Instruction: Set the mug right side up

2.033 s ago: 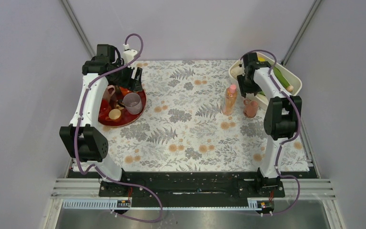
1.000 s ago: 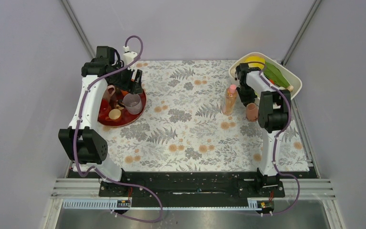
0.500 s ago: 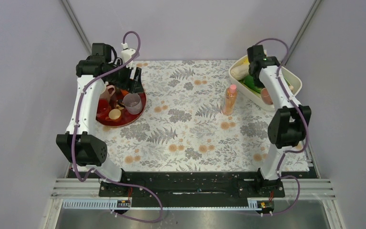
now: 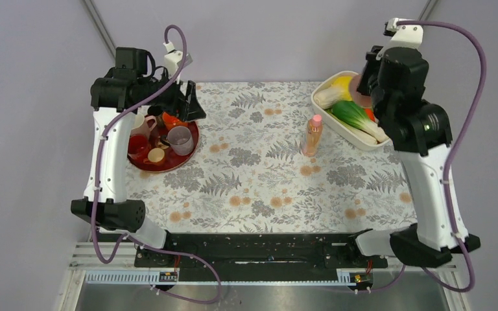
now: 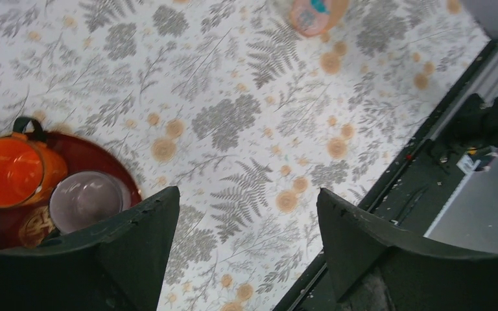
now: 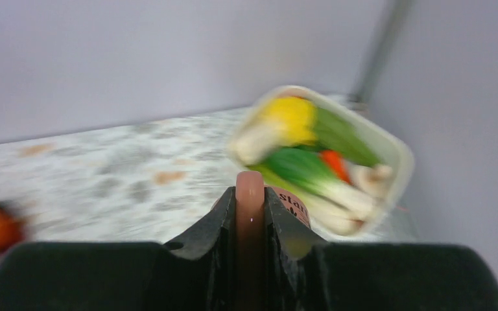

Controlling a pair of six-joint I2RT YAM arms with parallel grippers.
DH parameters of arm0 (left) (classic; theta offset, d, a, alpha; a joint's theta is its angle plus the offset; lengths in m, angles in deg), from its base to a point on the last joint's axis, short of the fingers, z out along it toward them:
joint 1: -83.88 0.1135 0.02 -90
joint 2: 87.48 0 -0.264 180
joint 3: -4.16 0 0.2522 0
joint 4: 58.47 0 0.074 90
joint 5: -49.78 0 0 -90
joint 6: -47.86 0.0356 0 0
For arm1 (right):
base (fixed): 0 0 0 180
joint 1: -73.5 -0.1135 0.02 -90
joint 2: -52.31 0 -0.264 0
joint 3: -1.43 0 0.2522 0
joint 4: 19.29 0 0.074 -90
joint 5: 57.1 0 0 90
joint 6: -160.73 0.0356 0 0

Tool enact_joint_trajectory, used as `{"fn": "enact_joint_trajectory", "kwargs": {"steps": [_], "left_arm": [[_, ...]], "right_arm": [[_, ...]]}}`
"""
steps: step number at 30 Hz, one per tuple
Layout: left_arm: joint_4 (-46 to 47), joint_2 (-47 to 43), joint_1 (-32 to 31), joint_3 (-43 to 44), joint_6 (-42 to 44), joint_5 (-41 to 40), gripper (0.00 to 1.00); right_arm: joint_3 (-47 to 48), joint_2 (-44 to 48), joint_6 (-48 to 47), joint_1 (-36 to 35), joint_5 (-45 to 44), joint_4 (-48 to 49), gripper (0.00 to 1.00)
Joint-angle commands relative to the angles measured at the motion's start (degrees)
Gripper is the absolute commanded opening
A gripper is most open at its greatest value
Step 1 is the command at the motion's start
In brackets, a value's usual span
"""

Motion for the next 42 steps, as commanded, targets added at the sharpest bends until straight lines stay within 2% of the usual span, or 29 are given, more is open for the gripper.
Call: {"fn": "enact_joint_trajectory", "kwargs": {"steps": [1,4,7,11,13,16,19,22,25,29,32,35,39,40,42], "left_arm": [[0.54,-2.74,-2.33,6.7,-4.53,9.7,0.81],[3.12,-3.77,-4.18,8.07,-7.58,12.78,0.82],[6.7,-5.09,-5.85,7.75,-8.57,12.15,0.85],[10.02,-4.36,-6.52,7.81,-10.98,11.07,0.85],[10.94,-3.05,-6.52,8.65,-13.24,13.09,0.82],[13.79,-1.98,-6.52,9.09,-18.0,23.08,0.79],[26.93,-4.43,-7.08,2.63,-29.37,30.0,0.81],[38.55,-5.62,-9.11,-2.31,-40.69,33.34,0.84],[43.68,-5.92,-11.0,-4.14,-46.23,35.3,0.84],[43.97,-6.34,-12.54,-4.28,-46.83,35.87,0.8],[43.96,-6.55,-13.88,-4.56,-46.81,36.03,0.7],[45.71,-6.68,-15.28,-6.07,-49.39,36.56,0.52],[60.58,-7.07,-16.43,-10.78,-61.71,39.2,0.33],[64.74,-7.09,-16.62,-11.94,-65.26,39.54,0.25],[76.33,-7.18,-16.86,-14.66,-74.63,40.21,0.01]], "right_arm": [[-11.84,6.99,14.18,-4.43,27.93,21.5,0.0],[-25.3,11.04,29.71,-5.74,43.39,43.75,0.0],[-27.04,10.19,34.25,-10.06,46.51,51.1,0.0],[-25.1,7.89,34.35,-14.13,51.34,53.19,0.0],[-24.95,7.47,33.86,-15.36,52.69,55.52,0.0],[-25.75,7.8,32.35,-16.81,52.06,55.63,0.0],[-26.13,7.89,32.5,-17.71,51.05,55.81,0.0],[-25.75,7.32,32.45,-19.1,50.51,56.45,0.0],[-24.67,6.61,31.69,-20.23,49.63,55.97,0.0],[-23.53,6.04,30.44,-21.34,48.83,55.18,0.0],[-23.11,5.53,30.58,-21.9,48.55,55.13,0.0],[-22.62,4.85,30.49,-22.53,48.41,55.4,0.0],[-22.61,4.05,30.5,-22.88,47.78,55.61,0.0],[-22.68,3.83,30.57,-22.99,47.74,55.68,0.0],[-22.81,3.59,30.59,-23.0,47.91,55.71,0.0]]}}
